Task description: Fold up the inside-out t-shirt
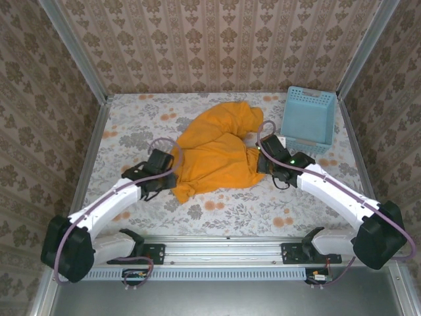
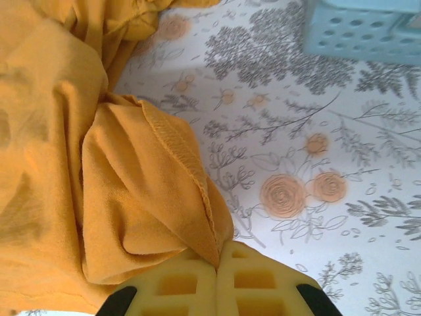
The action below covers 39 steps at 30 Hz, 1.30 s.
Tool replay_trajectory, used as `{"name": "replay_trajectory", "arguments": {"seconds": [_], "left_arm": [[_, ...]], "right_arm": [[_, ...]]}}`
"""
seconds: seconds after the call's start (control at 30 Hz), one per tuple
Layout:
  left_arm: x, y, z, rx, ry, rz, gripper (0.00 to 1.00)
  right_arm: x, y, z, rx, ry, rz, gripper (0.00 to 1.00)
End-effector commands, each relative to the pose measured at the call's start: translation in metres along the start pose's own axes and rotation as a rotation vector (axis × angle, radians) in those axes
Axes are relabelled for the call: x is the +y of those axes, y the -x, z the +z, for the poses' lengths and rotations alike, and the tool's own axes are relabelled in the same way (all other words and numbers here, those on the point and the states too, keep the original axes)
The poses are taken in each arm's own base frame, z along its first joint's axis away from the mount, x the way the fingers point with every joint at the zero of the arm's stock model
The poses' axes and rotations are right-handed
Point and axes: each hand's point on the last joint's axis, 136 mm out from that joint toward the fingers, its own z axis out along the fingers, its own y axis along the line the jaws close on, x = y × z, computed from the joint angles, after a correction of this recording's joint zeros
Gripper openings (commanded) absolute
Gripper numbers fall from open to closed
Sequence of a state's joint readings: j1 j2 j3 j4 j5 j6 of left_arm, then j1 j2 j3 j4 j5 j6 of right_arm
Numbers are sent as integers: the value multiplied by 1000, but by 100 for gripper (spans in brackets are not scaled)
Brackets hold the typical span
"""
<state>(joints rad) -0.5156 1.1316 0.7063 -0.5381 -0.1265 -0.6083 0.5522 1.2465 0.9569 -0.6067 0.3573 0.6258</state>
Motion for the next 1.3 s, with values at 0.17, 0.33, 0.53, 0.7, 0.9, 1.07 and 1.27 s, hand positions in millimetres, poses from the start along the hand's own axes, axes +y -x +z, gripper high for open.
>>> {"name": "replay_trajectory", "arguments": {"seconds": [0.17,0.33,0.53,0.7,0.9,1.07,1.27], "left_arm": [[20,5,2,-8,-68,-119,5],[-35,-2,-13,-10,-149,119,46],[-82,-33,-20,40,-183,387,70],[-103,-53,-12,90,-121,598,84],[-106,-61,11,149,-21,676,84],[-92,-50,17,113,90,663,62],[-81,-32,6,34,104,585,24]], "right_arm": [[-12,13,-13,-32,-30,-5,0],[0,9,-8,-11,29,-6,0],[0,8,-7,-9,29,-8,0],[-1,6,-5,-9,23,-8,0],[-2,4,-4,-7,23,-5,0],[-7,5,-7,-18,3,-12,0],[-12,8,-11,-31,-17,-18,0]]}}
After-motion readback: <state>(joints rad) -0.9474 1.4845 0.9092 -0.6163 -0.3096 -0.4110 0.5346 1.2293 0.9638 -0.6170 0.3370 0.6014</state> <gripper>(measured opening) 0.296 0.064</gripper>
